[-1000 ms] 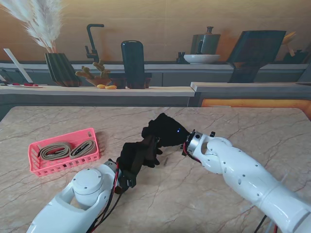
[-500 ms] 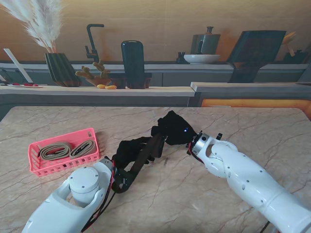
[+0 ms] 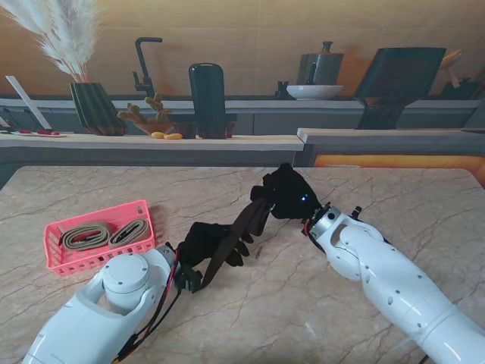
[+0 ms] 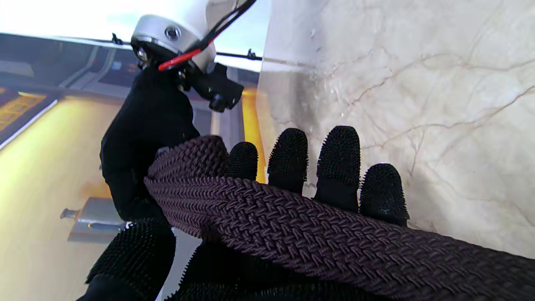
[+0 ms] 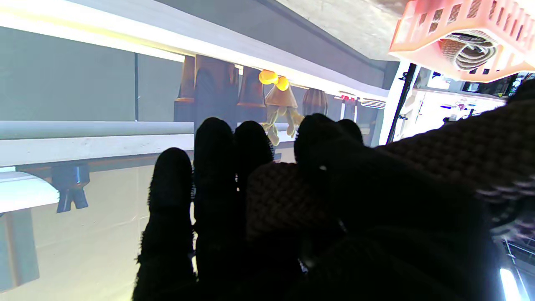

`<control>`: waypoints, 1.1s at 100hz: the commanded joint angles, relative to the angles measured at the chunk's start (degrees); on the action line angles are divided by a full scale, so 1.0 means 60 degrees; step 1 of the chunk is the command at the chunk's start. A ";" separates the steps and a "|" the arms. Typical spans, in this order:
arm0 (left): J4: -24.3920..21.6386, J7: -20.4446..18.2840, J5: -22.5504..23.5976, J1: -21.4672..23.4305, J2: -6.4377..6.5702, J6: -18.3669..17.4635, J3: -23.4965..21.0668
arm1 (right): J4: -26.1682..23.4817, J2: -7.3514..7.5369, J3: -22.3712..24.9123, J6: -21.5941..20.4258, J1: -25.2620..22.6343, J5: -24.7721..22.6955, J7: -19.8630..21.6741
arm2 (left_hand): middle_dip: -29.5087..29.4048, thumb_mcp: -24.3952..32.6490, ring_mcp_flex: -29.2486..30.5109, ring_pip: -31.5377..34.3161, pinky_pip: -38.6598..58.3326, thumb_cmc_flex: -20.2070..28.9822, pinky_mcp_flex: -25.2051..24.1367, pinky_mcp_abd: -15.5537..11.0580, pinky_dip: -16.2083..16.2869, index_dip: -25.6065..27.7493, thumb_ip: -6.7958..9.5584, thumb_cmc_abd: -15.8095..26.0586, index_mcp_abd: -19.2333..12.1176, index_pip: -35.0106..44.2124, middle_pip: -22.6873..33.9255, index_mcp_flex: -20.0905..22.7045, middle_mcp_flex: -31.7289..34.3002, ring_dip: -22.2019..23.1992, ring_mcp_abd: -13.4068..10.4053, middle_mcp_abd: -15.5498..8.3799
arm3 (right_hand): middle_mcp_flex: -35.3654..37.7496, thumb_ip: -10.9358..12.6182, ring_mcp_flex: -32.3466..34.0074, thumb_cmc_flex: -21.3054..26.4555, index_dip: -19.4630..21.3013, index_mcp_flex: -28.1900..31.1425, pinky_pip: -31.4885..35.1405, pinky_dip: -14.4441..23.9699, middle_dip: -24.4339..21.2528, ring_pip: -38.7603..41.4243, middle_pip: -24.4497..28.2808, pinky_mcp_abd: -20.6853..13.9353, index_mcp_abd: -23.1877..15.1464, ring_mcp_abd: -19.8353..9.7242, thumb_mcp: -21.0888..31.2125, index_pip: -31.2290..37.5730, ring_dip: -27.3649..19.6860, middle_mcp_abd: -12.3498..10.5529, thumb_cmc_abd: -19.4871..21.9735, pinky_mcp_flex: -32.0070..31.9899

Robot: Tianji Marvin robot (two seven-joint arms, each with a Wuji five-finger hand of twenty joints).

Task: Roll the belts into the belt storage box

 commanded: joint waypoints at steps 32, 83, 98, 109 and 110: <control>0.0038 -0.0028 0.0067 0.0105 0.0054 -0.1069 0.0065 | 0.0333 -0.0327 -0.0379 0.1061 0.0176 0.0625 -0.0177 | 0.1813 0.0735 0.1584 0.1523 0.0975 0.0784 0.0942 -0.0601 0.0164 -0.0378 -0.0596 0.2661 -0.1230 0.2956 0.0854 0.0805 0.1863 0.0279 -0.0746 -0.0736 | 0.1009 -0.0015 0.0458 0.0036 -0.1300 0.1150 0.0776 -0.0206 -0.0297 0.0064 -0.0157 0.0441 0.0913 0.0166 0.1028 0.0184 -0.0200 0.0056 0.0363 0.0397; 0.0383 0.0360 0.0729 -0.0183 0.0009 -0.1211 0.0395 | 0.0035 -0.0836 0.0124 0.1166 -0.0360 0.2176 0.0295 | 0.1915 0.0684 0.1104 0.1215 0.0649 0.0363 0.0586 -0.0626 -0.0009 -0.0504 -0.0590 0.2662 -0.1289 0.2904 0.0629 0.0374 0.1399 0.0233 -0.0756 -0.0890 | 0.1148 -0.0128 0.0436 -0.0063 -0.1227 0.1220 0.0794 -0.0491 -0.0315 -0.0333 -0.0537 0.0175 -0.0005 -0.0209 0.0385 0.0616 -0.0199 -0.0428 0.0865 0.0598; 0.0395 0.0664 0.0915 -0.0131 -0.0027 -0.1400 0.0374 | -0.0319 -0.0990 0.0578 0.1119 -0.0779 0.2955 0.0689 | 0.1636 0.1022 0.0558 0.0654 0.0334 -0.0541 0.0276 -0.0564 -0.0124 -0.0359 -0.0534 0.2662 -0.1276 0.2349 0.0501 -0.0049 0.0608 0.0184 -0.0773 -0.0895 | 0.1187 -0.0191 0.0412 -0.0073 -0.1042 0.1257 0.0696 -0.0521 -0.0287 -0.0466 -0.0618 0.0078 -0.0144 -0.0303 0.0328 0.0565 -0.0223 -0.0543 0.0846 0.0566; 0.0480 0.1003 0.1194 -0.0158 -0.0074 -0.1717 0.0525 | -0.0511 -0.1213 0.0757 0.1216 -0.1011 0.3888 0.0982 | 0.0427 0.1166 -0.0066 -0.0084 -0.0081 -0.0590 -0.0058 -0.0587 -0.0224 -0.0143 -0.0437 0.2660 -0.1015 0.1073 0.0319 -0.0465 -0.0332 0.0141 -0.0852 -0.0892 | 0.1209 -0.0216 0.0397 -0.0087 -0.1012 0.1275 0.0623 -0.0526 -0.0263 -0.0558 -0.0668 0.0039 -0.0181 -0.0329 0.0318 0.0481 -0.0235 -0.0555 0.0843 0.0558; 0.0498 0.1018 0.1214 -0.0167 -0.0076 -0.1762 0.0543 | -0.0522 -0.1230 0.0764 0.1229 -0.1025 0.3955 0.0996 | 0.0396 0.1173 -0.0114 -0.0146 -0.0125 -0.0534 -0.0084 -0.0595 -0.0235 -0.0185 -0.0408 0.2661 -0.0984 0.0946 0.0260 -0.0534 -0.0417 0.0126 -0.0869 -0.0905 | 0.1209 -0.0216 0.0398 -0.0085 -0.1010 0.1276 0.0620 -0.0526 -0.0262 -0.0561 -0.0671 0.0037 -0.0183 -0.0330 0.0320 0.0477 -0.0235 -0.0555 0.0845 0.0559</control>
